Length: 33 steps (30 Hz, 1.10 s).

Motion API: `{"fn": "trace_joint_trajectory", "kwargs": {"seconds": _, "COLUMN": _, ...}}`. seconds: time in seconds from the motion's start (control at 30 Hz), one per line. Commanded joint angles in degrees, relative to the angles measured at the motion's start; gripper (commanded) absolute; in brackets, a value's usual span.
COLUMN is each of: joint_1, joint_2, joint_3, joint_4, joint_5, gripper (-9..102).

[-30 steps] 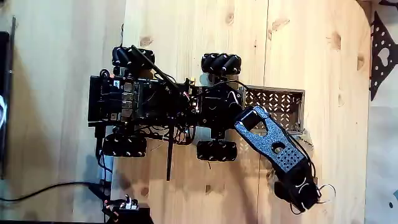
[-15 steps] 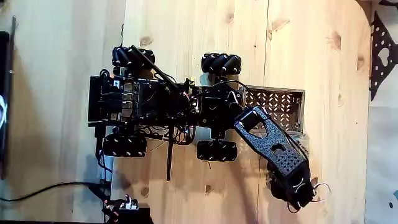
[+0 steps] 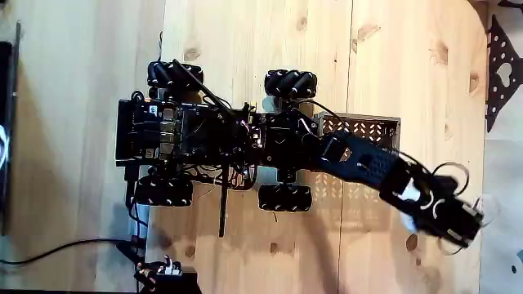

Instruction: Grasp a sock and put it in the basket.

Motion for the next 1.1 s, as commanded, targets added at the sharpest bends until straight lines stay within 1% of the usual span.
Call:
{"fn": "trace_joint_trajectory", "kwargs": {"seconds": 0.0, "joint_1": -4.7, "joint_2": 7.6, "joint_3": -0.2, "joint_4": 1.8, "joint_5": 4.6, "gripper": 0}}
{"fn": "trace_joint_trajectory", "kwargs": {"seconds": 0.2, "joint_1": -14.3, "joint_2": 16.7, "joint_3": -0.7, "joint_4": 4.8, "joint_5": 14.3, "gripper": 0}}
{"fn": "trace_joint_trajectory", "kwargs": {"seconds": 0.37, "joint_1": -19.4, "joint_2": 24.3, "joint_3": -1.0, "joint_4": 2.1, "joint_5": 23.1, "gripper": 0}}
{"fn": "trace_joint_trajectory", "kwargs": {"seconds": 0.53, "joint_1": -21.1, "joint_2": 33.2, "joint_3": -1.3, "joint_4": 0.8, "joint_5": 30.8, "gripper": 0}}
{"fn": "trace_joint_trajectory", "kwargs": {"seconds": 0.8, "joint_1": -19.9, "joint_2": 46.3, "joint_3": -0.5, "joint_4": 5.5, "joint_5": 30.6, "gripper": 0}}
{"fn": "trace_joint_trajectory", "kwargs": {"seconds": 0.97, "joint_1": -21.6, "joint_2": 53.3, "joint_3": -0.5, "joint_4": 2.9, "joint_5": 33.2, "gripper": 0}}
{"fn": "trace_joint_trajectory", "kwargs": {"seconds": 1.07, "joint_1": -23.9, "joint_2": 55.8, "joint_3": -0.4, "joint_4": 3.0, "joint_5": 33.4, "gripper": 0}}
